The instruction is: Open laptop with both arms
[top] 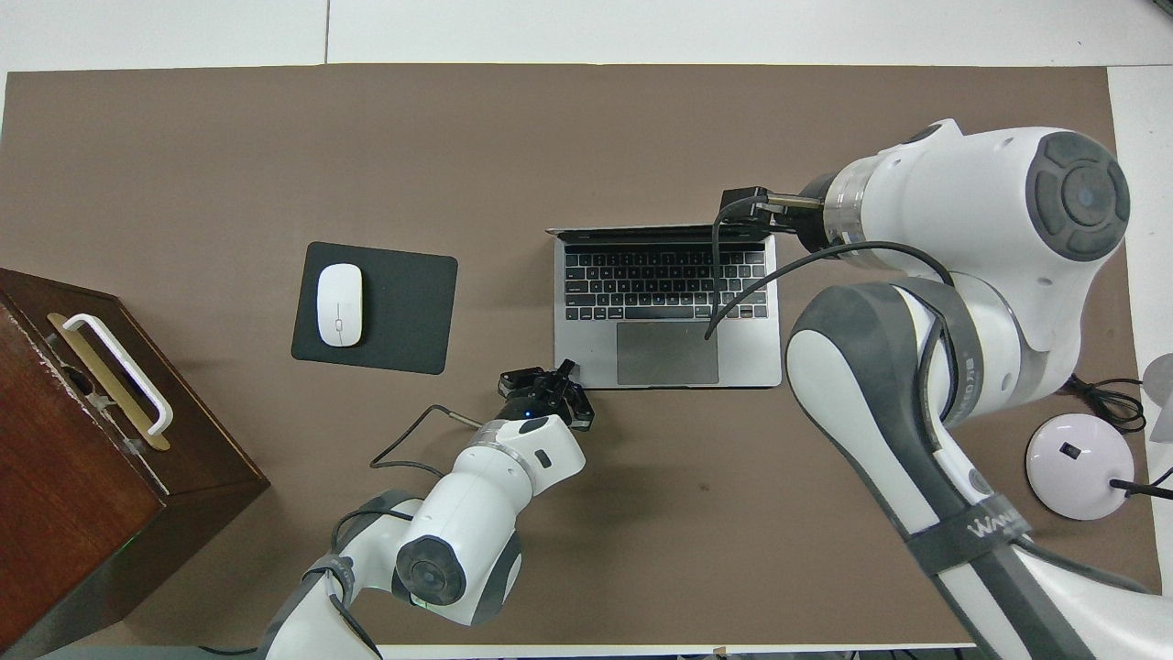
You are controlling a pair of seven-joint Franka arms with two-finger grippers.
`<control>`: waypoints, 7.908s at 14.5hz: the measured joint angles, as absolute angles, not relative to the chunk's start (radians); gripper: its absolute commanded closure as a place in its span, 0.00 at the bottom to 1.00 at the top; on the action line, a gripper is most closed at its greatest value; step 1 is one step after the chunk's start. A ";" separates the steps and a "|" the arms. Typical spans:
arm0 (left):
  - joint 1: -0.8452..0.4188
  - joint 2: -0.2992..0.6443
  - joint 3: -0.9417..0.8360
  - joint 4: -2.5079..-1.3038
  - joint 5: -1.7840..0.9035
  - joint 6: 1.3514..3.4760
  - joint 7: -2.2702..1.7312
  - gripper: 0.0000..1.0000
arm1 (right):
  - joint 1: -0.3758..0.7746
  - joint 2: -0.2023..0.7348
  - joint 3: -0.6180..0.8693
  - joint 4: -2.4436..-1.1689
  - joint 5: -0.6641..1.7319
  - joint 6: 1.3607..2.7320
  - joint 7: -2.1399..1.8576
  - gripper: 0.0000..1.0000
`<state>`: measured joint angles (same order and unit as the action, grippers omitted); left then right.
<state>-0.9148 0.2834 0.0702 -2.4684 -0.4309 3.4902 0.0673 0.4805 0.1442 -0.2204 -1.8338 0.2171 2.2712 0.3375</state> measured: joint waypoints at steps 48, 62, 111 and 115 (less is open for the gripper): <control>-0.869 0.289 0.083 -2.400 -0.463 3.474 0.064 1.00 | 0.167 -0.015 -0.229 -1.686 0.027 1.770 -0.119 0.00; -0.633 0.007 0.097 -2.322 -0.469 2.893 0.150 1.00 | 0.075 -0.072 -0.227 -1.714 0.027 1.730 -0.126 0.00; -0.040 0.032 0.074 -1.585 -0.063 1.704 0.013 0.00 | 0.077 -0.085 -0.217 -1.725 0.003 1.648 -0.095 0.00; -0.041 0.031 0.075 -1.582 -0.060 1.688 -0.002 0.00 | 0.077 -0.085 -0.216 -1.725 -0.003 1.648 -0.095 0.00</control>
<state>-0.0407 0.0308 0.0748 -1.5824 -0.0602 1.6882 -0.0018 0.0768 -0.0852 -0.2163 -1.7250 -0.0034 1.6480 -0.0952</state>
